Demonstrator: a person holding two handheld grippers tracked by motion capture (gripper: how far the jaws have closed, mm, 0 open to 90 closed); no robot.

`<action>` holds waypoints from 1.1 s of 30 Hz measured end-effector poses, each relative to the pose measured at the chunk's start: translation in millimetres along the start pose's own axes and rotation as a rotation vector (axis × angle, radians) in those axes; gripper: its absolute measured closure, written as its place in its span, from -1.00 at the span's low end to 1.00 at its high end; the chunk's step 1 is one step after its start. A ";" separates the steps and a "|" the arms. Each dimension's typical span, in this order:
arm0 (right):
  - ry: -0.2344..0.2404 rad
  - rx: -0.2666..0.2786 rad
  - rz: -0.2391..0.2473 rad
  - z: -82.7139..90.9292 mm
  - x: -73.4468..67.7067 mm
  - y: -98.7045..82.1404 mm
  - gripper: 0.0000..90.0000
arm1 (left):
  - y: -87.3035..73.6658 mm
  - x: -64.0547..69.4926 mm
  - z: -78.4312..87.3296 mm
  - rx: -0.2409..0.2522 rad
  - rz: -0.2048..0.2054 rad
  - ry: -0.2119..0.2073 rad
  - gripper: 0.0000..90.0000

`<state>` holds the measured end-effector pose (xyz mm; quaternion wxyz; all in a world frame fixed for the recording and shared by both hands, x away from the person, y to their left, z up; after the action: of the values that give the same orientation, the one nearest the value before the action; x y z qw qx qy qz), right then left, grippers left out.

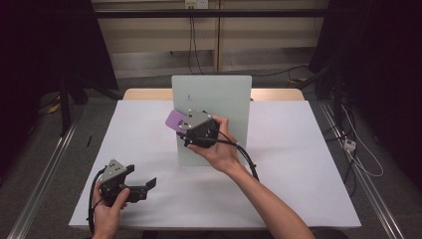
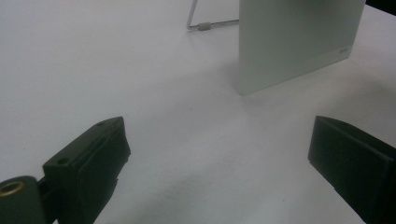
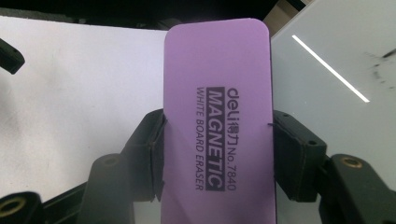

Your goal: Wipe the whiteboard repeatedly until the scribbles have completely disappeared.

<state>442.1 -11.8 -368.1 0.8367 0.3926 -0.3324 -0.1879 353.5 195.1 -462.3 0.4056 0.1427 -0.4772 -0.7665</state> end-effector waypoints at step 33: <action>-0.118 0.037 -0.037 21.4 45.7 27.4 -0.08 | 0.7 1.0 -1.3 -0.002 -0.001 -0.003 -0.89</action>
<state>460.9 -32.4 -318.0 0.8046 0.4023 -0.3773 -0.2201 354.0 193.4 -462.2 0.4045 0.1413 -0.4769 -0.7675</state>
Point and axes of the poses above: each handheld gripper's, and its own axes: z roughly backward along the jaws, y roughly out of its top, x roughly to its right, the point moved 6 cm from there along -z, roughly forward along the jaws, and after that the axes turned 3 degrees about -y, right-handed, at the moved point
